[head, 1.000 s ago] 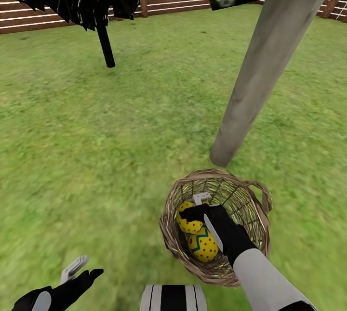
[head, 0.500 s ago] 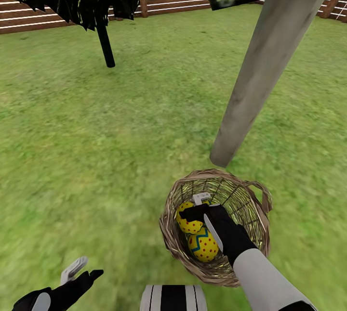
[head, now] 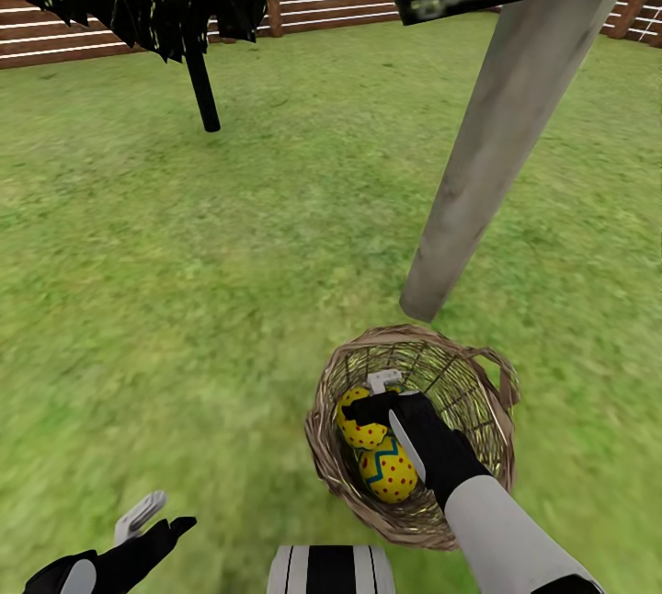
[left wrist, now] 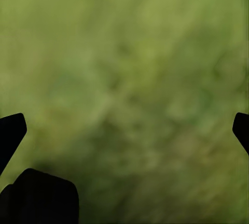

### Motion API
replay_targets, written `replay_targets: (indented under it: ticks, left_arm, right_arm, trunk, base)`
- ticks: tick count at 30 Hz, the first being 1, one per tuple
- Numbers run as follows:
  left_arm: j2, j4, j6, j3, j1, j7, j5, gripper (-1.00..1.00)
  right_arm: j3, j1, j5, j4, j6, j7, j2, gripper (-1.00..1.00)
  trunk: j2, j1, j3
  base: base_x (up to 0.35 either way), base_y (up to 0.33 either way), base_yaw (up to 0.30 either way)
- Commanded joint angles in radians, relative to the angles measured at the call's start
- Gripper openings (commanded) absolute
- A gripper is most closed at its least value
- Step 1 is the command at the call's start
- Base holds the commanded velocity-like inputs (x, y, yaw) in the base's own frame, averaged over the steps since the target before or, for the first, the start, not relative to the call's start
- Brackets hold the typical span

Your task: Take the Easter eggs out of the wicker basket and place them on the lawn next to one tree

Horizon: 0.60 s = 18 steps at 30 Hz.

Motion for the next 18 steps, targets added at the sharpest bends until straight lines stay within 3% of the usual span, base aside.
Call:
replay_targets:
  ticks: [1,18]
  left_arm:
    - [0.000,0.000,0.005,0.003,0.000,-0.007,-0.004,1.00]
    - [0.001,0.001,0.006,0.005,0.000,-0.008,-0.008,1.00]
  right_arm:
    - [0.000,0.000,0.001,-0.001,0.005,0.003,0.000,-1.00]
    - [0.002,0.000,0.000,-0.002,-0.001,0.003,0.000,-1.00]
  trunk:
    - [0.000,0.000,-0.001]
    - [0.000,-0.001,0.007]
  base:
    - [0.000,0.000,0.000]
    - [0.000,0.000,0.000]
